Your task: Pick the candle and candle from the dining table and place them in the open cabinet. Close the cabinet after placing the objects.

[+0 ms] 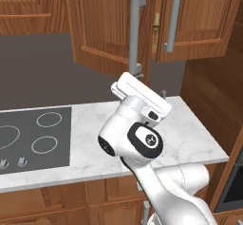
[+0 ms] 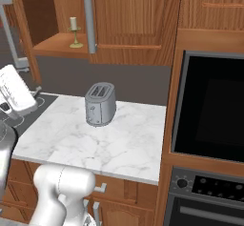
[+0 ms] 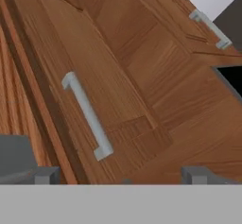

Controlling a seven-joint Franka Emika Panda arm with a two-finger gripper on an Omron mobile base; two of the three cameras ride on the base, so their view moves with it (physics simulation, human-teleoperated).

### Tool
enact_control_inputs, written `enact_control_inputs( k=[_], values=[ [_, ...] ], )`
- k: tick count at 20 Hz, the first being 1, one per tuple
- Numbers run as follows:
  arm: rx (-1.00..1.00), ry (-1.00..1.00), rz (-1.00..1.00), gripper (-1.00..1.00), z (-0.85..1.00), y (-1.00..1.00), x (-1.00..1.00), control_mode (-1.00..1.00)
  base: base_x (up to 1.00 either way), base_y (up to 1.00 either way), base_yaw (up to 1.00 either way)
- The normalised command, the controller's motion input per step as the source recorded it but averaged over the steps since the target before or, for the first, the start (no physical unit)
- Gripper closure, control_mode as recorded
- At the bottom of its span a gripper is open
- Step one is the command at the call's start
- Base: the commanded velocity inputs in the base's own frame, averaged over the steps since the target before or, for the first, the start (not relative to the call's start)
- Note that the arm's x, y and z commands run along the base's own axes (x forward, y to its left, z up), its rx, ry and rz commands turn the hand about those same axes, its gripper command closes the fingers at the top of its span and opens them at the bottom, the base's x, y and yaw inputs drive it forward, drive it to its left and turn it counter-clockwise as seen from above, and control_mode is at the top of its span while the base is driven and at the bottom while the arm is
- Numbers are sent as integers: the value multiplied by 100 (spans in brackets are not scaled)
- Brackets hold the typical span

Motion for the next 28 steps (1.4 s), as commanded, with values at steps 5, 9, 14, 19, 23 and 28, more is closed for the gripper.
enact_control_inputs(
  k=[5,9,14,19,23,28],
  values=[
    [0,3,12,-100,1,-27,46,-100,0,0,0],
    [0,14,27,-100,7,-14,81,-100,0,0,0],
    [0,17,32,-100,16,-28,60,-100,0,0,0],
    [1,2,18,-100,3,-56,4,-100,0,0,0],
    [1,0,12,-100,0,-51,1,-100,0,0,0],
    [0,0,14,-100,5,-47,23,-100,0,0,0]
  ],
)
